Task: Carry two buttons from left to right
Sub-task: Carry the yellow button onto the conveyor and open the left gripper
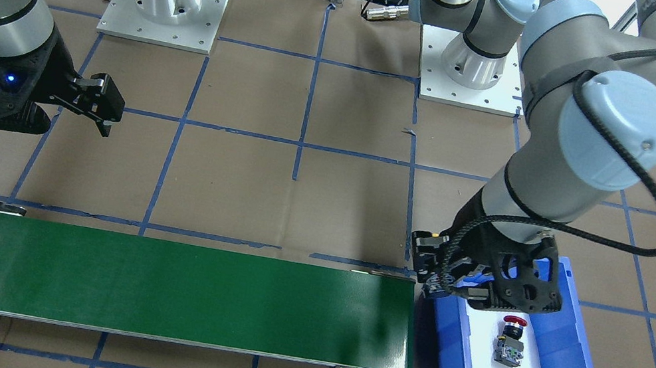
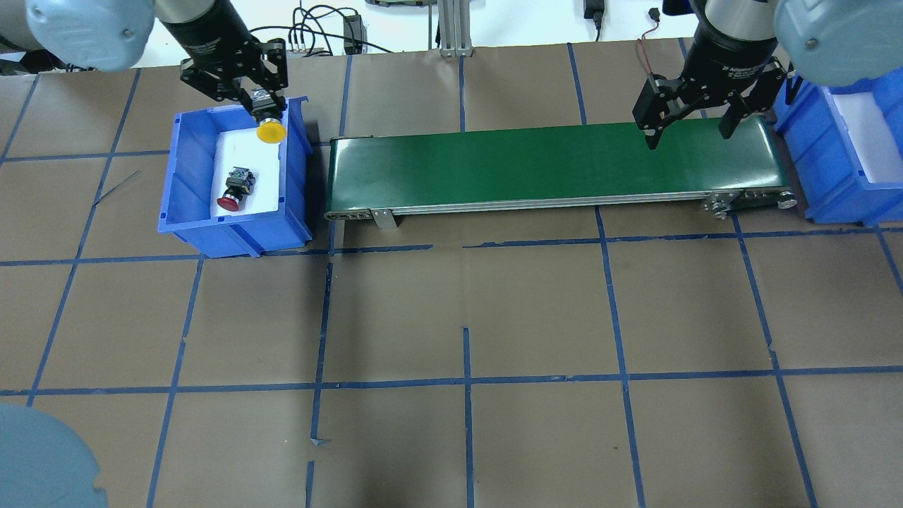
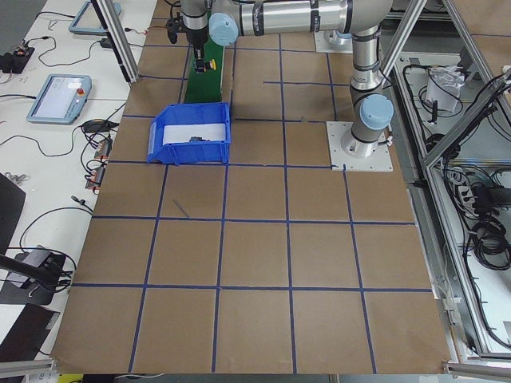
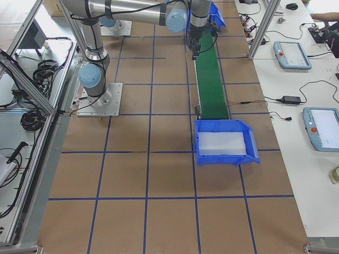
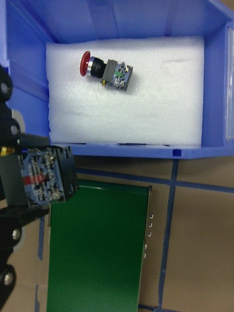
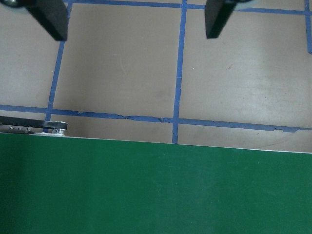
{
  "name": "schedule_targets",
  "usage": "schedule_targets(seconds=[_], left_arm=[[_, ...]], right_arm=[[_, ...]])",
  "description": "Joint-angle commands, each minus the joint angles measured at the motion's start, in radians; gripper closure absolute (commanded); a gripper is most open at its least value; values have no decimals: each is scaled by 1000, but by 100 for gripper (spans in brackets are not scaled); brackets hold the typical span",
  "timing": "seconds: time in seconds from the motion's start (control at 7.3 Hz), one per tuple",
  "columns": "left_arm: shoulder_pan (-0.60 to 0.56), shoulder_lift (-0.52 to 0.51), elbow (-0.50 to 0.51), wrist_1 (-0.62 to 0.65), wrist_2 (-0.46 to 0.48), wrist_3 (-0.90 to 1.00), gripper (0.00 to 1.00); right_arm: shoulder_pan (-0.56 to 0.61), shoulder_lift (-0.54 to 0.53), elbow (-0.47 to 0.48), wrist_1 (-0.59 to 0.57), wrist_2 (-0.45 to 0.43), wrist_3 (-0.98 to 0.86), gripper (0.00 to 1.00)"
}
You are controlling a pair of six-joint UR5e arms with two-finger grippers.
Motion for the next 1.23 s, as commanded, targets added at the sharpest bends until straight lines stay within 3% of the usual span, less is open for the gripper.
schedule_targets(seconds=[0.0,0.14,0.55,0.68,0.82,0.96,1.1], left_arm=[[-84,-108,-5,138,3,-84,76],[-114,-178,-3,249,5,-120,76],[-124,-242,0,276,2,-124,75],[-125,-242,-6,276,3,-124,55],[-125,-242,-6,276,5,-124,13],[-124,-239,-5,277,6,-122,0],[-110,-230,9,277,5,-106,0]], right_arm=[[1,2,-4,-3,1,0,0],[1,0,-9,-8,0,1,0],[3,-14,-4,-6,-3,1,0],[3,-15,-13,-6,-2,3,0],[3,-21,-15,-5,-7,1,0],[-2,-24,-13,-6,-2,0,0],[4,-41,-7,-59,3,3,0]])
